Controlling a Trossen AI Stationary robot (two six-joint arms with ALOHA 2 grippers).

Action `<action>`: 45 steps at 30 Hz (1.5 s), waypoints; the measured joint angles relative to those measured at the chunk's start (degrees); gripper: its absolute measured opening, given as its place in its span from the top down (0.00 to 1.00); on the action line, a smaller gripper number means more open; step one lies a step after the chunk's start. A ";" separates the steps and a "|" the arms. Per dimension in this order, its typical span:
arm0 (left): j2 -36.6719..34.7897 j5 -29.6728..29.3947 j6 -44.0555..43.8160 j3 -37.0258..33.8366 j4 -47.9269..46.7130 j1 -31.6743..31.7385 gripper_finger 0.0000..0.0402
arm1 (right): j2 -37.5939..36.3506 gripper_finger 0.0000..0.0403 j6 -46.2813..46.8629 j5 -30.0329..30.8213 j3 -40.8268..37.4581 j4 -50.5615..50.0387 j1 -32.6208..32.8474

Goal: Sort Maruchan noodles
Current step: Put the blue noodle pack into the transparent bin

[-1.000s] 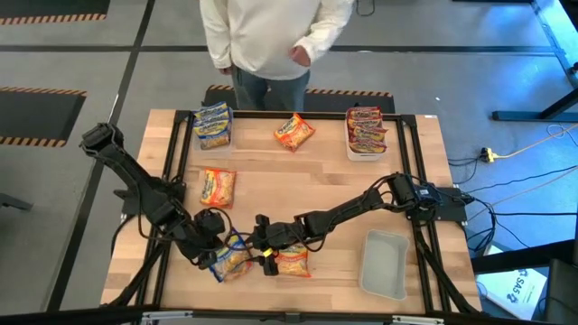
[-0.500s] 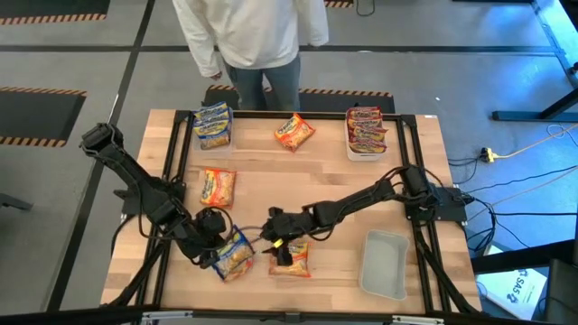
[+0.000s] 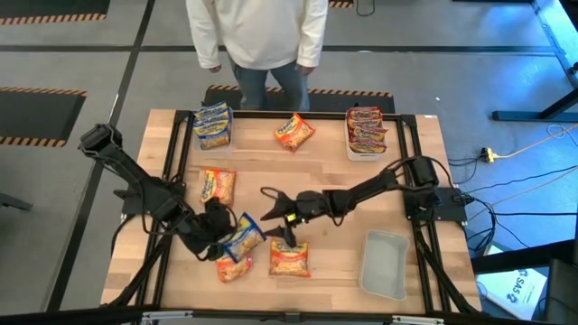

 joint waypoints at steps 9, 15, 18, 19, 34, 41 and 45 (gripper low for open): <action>0.00 -2.27 9.18 0.02 3.06 4.04 1.00 | 0.23 0.38 3.53 -1.74 0.15 -0.11 -1.79; 0.00 -2.99 11.85 0.02 4.48 5.69 1.00 | 0.50 0.38 4.86 -3.65 0.17 0.08 -1.70; 0.00 -3.28 11.92 0.02 4.30 5.94 1.00 | 0.35 0.38 8.01 -7.51 0.22 0.46 -1.74; 0.00 -3.50 12.09 0.02 4.31 5.94 1.00 | 0.33 0.38 9.32 -9.31 0.24 0.53 -1.74; 0.00 -5.04 14.75 0.02 6.35 6.22 1.00 | 0.70 0.39 9.75 -2.01 3.50 -3.23 -1.67; 0.00 -5.93 14.82 0.02 6.27 6.31 1.00 | 0.81 0.60 7.20 -1.56 3.50 -5.84 -1.67; 0.03 -6.30 14.54 0.02 6.29 6.31 1.00 | 0.83 0.74 5.26 -1.40 3.50 -5.96 -1.67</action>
